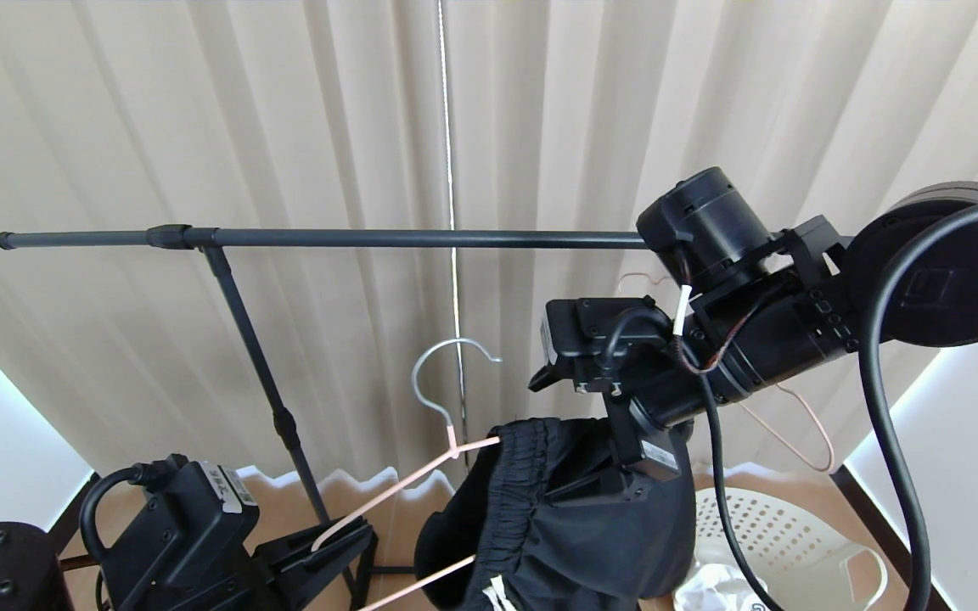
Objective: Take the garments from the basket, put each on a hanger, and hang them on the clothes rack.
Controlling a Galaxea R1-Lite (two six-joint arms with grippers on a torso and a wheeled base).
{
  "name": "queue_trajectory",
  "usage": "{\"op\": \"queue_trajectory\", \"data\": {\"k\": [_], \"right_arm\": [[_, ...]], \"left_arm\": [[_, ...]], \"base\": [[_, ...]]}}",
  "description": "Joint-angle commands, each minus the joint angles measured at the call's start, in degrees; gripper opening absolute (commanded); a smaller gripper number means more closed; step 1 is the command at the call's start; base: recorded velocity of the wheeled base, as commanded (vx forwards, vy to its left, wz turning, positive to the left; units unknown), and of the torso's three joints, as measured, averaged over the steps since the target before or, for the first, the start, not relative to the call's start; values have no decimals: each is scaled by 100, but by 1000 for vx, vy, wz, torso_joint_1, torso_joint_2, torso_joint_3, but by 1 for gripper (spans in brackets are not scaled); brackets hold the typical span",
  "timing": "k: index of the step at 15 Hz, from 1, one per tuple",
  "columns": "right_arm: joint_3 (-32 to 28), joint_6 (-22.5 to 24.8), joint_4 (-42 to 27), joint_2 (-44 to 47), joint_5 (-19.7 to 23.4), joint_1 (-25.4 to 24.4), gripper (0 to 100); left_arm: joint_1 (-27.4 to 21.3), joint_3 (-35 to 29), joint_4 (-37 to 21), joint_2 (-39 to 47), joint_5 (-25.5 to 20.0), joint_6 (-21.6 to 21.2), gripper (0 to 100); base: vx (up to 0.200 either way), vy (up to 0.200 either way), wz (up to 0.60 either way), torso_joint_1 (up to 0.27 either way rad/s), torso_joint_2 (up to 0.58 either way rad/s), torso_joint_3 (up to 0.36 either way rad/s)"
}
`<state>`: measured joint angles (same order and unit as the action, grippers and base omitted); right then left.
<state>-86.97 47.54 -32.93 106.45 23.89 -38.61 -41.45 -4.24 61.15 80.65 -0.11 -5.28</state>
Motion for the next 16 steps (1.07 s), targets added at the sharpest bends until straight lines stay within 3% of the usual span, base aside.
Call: {"op": "queue_trajectory", "data": {"k": [1, 3, 11, 16], "right_arm": [[163, 9, -3, -256, 45, 55, 100], [330, 18, -12, -493, 353, 205, 100], [523, 9, 50, -590, 370, 336, 100], [497, 18, 181, -195, 414, 90, 100]], "left_arm": [[5, 2, 2, 21, 2, 1, 0], [14, -6, 2, 29, 2, 1, 0], [5, -6, 2, 21, 2, 1, 0], [-21, -6, 2, -6, 2, -8, 0]], "base": [[0, 0, 0, 0, 0, 0], [0, 0, 0, 0, 0, 0], [0, 0, 0, 0, 0, 0], [0, 0, 0, 0, 0, 0]]}}
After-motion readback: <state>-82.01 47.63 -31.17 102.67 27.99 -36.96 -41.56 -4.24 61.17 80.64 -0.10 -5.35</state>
